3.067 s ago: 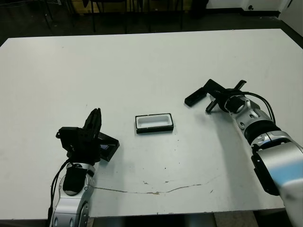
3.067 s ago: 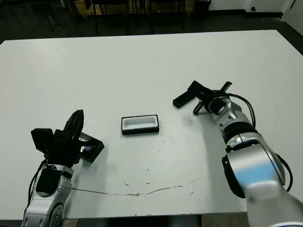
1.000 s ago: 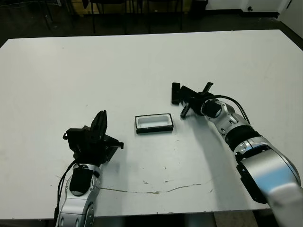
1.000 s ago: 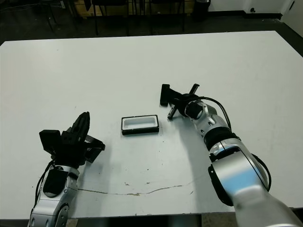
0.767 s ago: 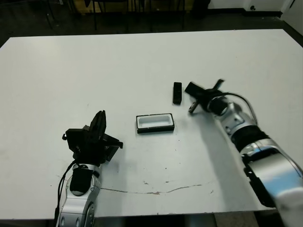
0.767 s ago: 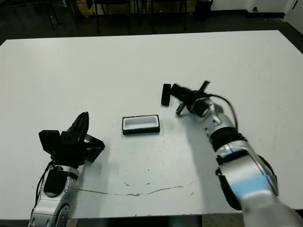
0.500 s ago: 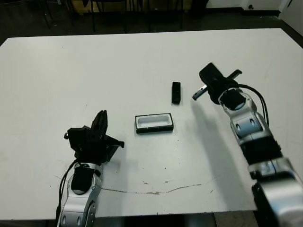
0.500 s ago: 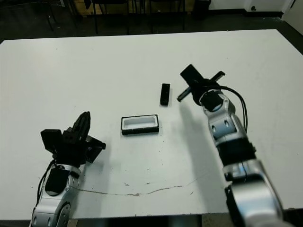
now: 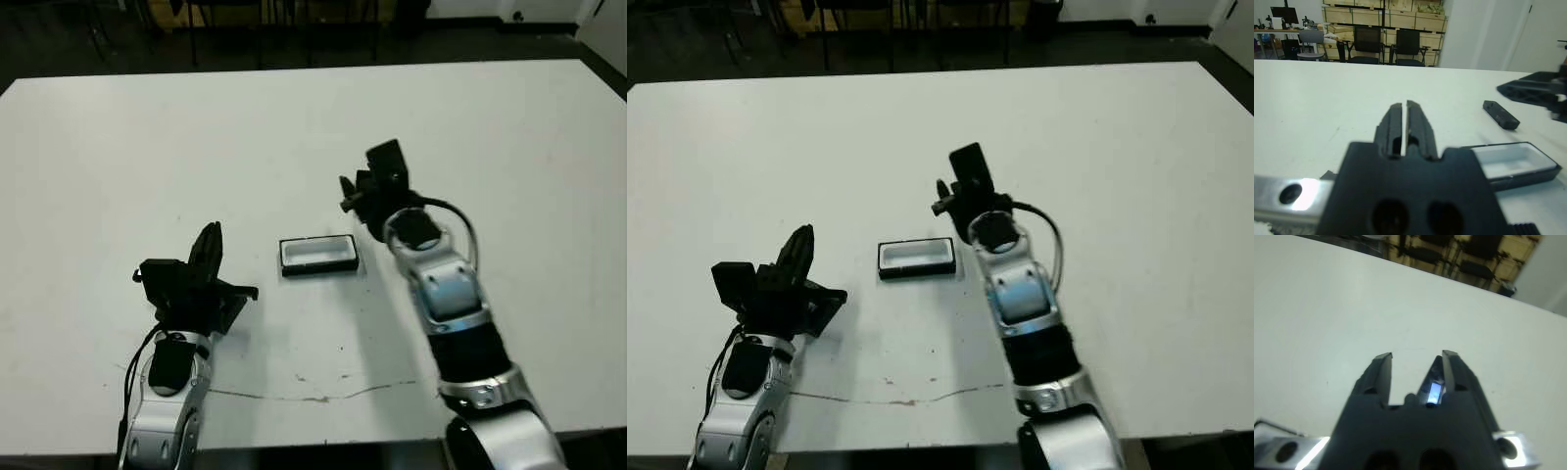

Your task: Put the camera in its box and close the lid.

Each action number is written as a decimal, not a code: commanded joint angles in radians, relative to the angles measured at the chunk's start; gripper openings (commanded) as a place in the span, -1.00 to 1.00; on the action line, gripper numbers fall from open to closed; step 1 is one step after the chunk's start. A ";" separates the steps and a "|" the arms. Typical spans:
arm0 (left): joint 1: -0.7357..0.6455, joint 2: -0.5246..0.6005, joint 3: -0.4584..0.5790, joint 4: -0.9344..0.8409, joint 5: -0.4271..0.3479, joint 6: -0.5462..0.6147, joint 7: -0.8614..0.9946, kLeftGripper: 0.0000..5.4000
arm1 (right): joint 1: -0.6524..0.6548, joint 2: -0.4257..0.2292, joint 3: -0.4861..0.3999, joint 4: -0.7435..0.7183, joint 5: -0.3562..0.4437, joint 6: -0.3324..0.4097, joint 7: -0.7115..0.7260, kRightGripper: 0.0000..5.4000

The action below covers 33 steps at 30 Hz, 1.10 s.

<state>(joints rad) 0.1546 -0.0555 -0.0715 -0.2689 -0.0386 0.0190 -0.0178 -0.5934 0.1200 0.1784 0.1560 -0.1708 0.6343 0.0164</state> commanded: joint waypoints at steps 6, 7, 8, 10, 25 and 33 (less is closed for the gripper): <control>-0.004 0.010 0.005 0.020 -0.003 0.013 -0.008 -1.00 | -0.126 0.068 -0.055 0.360 -0.019 -0.300 -0.252 0.45; -0.004 0.012 0.004 0.021 0.001 0.014 -0.008 -1.00 | -0.141 0.070 -0.066 0.404 -0.011 -0.344 -0.271 0.52; -0.004 0.014 0.003 0.022 0.003 0.014 -0.008 -1.00 | -0.154 0.070 -0.075 0.444 -0.004 -0.381 -0.282 0.58; -0.003 0.012 0.004 0.017 0.004 0.023 -0.006 -1.00 | -0.184 0.071 -0.092 0.519 0.007 -0.435 -0.308 0.71; 0.012 0.012 0.005 0.013 0.002 0.023 -0.013 -1.00 | -0.297 0.102 -0.209 0.794 0.139 -0.510 -0.414 0.99; 0.019 0.008 -0.003 0.012 0.002 0.025 -0.011 -1.00 | -0.301 0.095 -0.207 0.813 0.161 -0.457 -0.370 0.99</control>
<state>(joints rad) 0.1605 -0.0539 -0.0745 -0.2638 -0.0401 0.0284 -0.0311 -0.8746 0.1592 -0.0282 0.9529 -0.0189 0.1559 -0.3639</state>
